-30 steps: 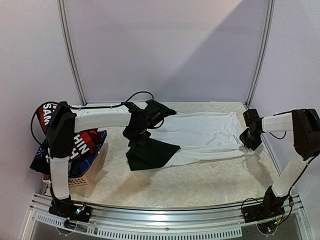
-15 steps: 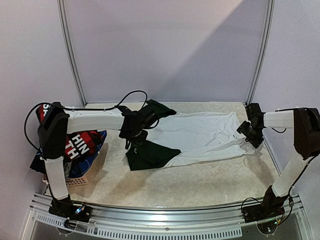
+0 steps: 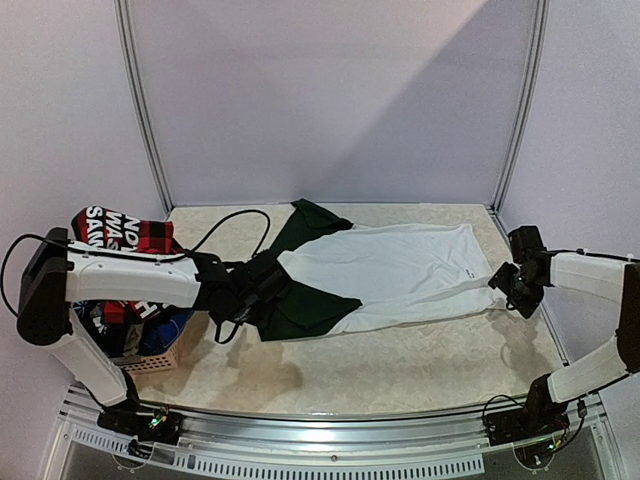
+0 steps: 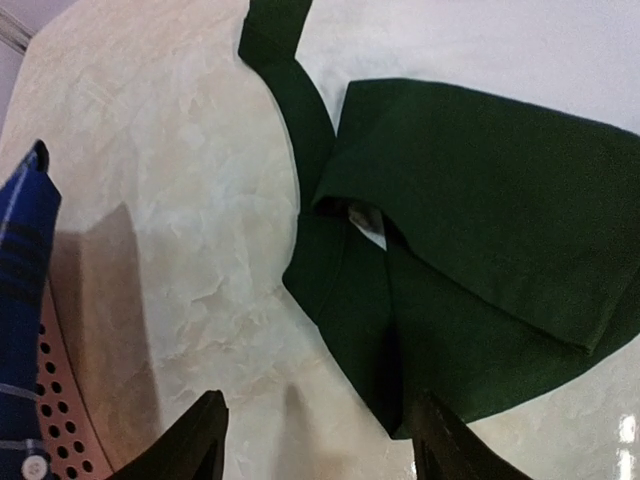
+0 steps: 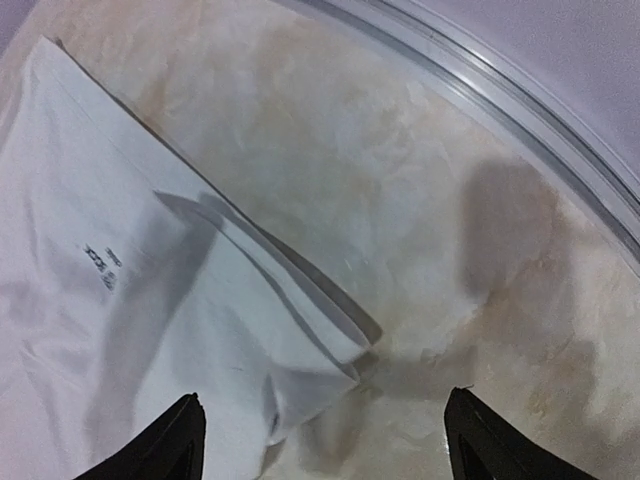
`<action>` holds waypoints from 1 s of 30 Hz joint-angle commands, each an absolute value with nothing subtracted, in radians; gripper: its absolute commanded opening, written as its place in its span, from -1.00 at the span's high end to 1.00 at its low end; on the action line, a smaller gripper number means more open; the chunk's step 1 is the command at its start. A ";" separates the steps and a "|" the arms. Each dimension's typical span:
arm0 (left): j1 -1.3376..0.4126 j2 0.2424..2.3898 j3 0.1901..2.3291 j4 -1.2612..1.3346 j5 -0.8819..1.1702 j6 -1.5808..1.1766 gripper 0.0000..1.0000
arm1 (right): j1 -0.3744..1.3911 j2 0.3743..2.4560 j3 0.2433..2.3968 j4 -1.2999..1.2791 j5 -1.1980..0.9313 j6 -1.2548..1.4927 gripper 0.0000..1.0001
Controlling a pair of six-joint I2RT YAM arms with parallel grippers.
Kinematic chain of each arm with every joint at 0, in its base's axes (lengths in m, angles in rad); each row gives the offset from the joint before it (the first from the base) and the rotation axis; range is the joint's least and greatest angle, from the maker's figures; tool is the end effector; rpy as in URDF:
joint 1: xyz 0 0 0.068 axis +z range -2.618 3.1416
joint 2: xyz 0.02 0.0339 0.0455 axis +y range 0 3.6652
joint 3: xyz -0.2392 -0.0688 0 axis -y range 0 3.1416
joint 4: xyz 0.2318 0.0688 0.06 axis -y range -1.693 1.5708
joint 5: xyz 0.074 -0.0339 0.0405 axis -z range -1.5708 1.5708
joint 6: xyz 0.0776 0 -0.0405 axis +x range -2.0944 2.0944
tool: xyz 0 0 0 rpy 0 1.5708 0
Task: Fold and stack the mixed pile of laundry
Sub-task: Fold the flattened T-shirt at the center of the board, then adjust the 1/3-folded T-shirt at the center of the board.
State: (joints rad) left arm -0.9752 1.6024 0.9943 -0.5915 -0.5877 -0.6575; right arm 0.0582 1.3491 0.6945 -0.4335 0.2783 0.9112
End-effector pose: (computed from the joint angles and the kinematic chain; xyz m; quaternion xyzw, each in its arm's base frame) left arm 0.2052 -0.2262 0.1403 0.0960 0.9373 0.0663 0.3284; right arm 0.2576 -0.0063 0.1217 0.4280 0.8618 -0.0089 0.2722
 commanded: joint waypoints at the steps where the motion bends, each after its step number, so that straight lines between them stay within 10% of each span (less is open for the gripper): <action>1: -0.980 1.554 0.910 -0.444 -0.519 -0.713 -0.24 | 0.052 1.323 0.632 -0.391 0.221 0.935 -0.56; 9: -0.980 1.563 0.803 -0.258 -0.461 -0.745 -0.11 | -0.062 1.374 0.559 -0.217 0.075 0.945 0.02; 21: -0.980 1.574 0.753 -0.177 -0.461 -0.784 -0.01 | -0.080 1.480 0.556 -0.102 -0.028 0.946 0.18; 30: -0.983 1.572 0.728 -0.169 -0.446 -0.847 0.00 | -0.080 1.484 0.528 -0.053 -0.048 0.943 1.00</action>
State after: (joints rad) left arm -0.9768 1.5650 0.7444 -0.1925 -0.4580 -0.8082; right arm -0.0795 1.4685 0.5568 -0.0757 -0.0170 0.9451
